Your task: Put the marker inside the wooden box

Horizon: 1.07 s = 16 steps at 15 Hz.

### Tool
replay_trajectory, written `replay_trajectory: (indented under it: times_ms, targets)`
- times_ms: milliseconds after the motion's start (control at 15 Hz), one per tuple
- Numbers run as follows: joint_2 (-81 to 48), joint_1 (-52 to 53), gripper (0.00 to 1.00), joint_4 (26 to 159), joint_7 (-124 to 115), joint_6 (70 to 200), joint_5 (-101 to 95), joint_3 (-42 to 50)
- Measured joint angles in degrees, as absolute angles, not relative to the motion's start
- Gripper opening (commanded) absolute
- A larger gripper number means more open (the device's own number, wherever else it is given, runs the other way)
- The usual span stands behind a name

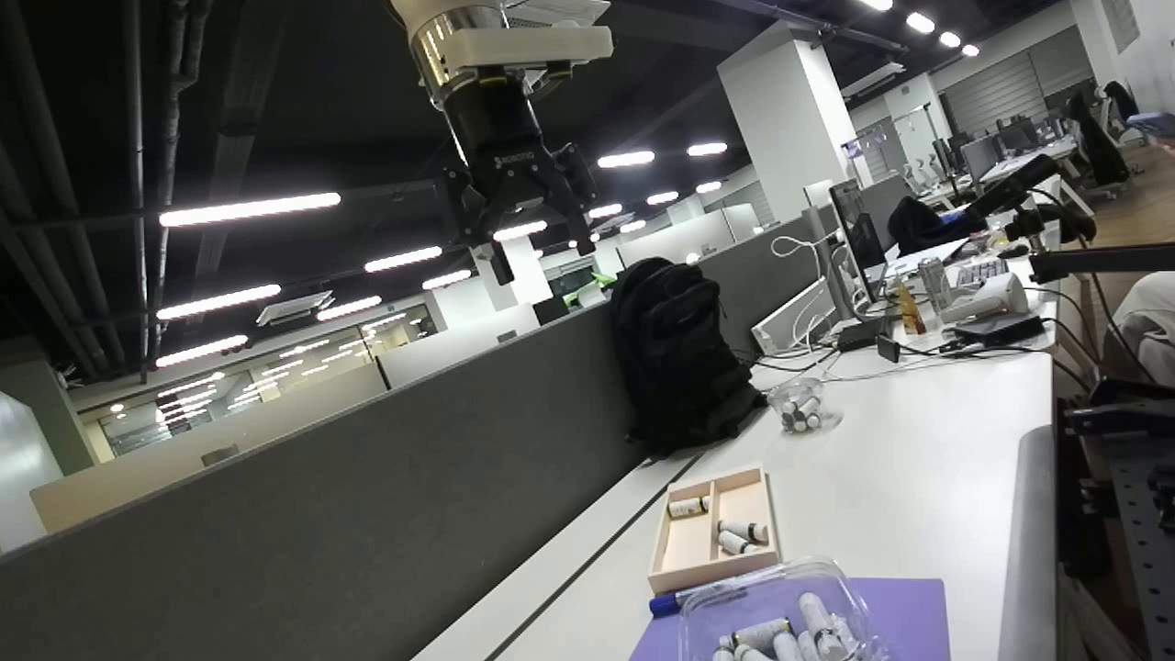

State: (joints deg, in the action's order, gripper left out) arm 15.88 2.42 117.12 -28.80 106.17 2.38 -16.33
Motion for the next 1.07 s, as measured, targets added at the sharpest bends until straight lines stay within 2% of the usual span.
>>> replay_trajectory:
  times_ms: [467, 867, 1067]
  targets:
    - [13.00, 2.89, 1.00, 116.18, -21.69, 104.34, 1.41, -14.55]
    - [0.04, 2.77, 1.00, 106.17, -2.52, 95.40, 0.92, -8.10]
    - [-6.20, 2.96, 1.00, 101.21, -2.50, 96.67, -2.18, -7.05]
